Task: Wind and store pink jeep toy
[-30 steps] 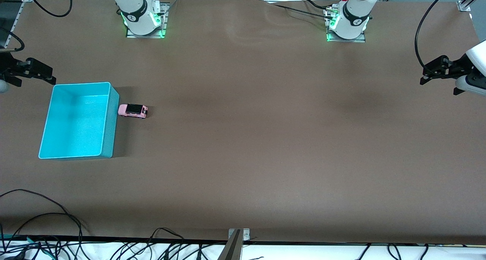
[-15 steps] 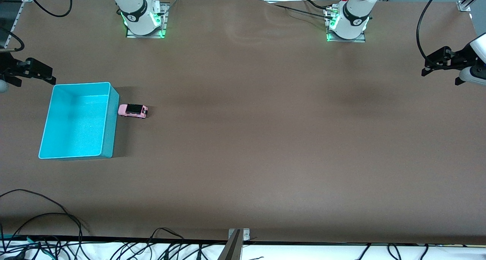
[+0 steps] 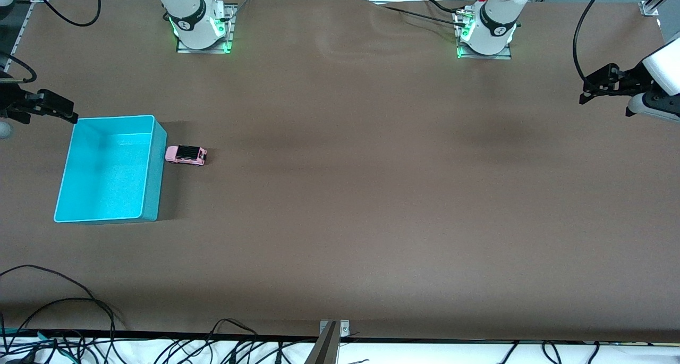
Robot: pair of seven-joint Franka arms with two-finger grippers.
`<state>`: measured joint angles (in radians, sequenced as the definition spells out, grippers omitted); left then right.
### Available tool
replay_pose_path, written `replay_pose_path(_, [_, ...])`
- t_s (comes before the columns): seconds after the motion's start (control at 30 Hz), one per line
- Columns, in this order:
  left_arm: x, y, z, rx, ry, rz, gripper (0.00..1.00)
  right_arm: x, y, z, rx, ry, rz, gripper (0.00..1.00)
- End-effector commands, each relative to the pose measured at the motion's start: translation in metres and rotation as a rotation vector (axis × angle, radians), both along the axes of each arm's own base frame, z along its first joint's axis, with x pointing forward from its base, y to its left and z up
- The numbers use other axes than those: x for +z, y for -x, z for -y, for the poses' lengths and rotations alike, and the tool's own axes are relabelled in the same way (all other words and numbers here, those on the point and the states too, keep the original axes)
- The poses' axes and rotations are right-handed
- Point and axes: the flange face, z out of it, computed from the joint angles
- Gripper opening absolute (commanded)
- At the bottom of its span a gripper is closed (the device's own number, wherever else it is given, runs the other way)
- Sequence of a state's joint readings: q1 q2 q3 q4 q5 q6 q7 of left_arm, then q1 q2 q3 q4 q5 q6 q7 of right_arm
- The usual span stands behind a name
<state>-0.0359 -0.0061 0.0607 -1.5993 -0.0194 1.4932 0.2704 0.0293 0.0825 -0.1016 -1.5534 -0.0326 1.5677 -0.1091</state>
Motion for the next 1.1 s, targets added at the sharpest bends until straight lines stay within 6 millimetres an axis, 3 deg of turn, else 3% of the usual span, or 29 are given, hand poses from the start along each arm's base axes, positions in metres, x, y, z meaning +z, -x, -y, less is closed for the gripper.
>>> replay_pose_path(0.0, [0.003,-0.008,0.01,0.052,0.02,0.003,1.0,0.005,-0.003,0.001,-0.017,0.016,0.013,1.0])
replay_pose_path(0.1, [0.002,-0.009,0.013,0.083,0.015,0.002,1.0,0.004,-0.003,0.0,-0.017,0.015,0.008,1.0])
replay_pose_path(0.27, [0.007,-0.006,0.033,0.143,-0.002,0.008,1.0,0.001,-0.004,-0.002,-0.013,0.014,0.004,1.0])
replay_pose_path(0.43, [0.018,-0.007,0.033,0.226,-0.009,0.032,1.0,-0.004,-0.007,-0.004,-0.01,0.013,-0.004,1.0])
replay_pose_path(0.93, [0.021,-0.009,0.022,0.231,-0.004,0.04,1.0,-0.077,-0.016,-0.019,-0.011,0.006,0.002,1.0])
replay_pose_path(1.07, [0.02,-0.01,0.022,0.231,-0.006,0.039,1.0,-0.103,-0.015,-0.036,-0.014,0.005,0.013,1.0])
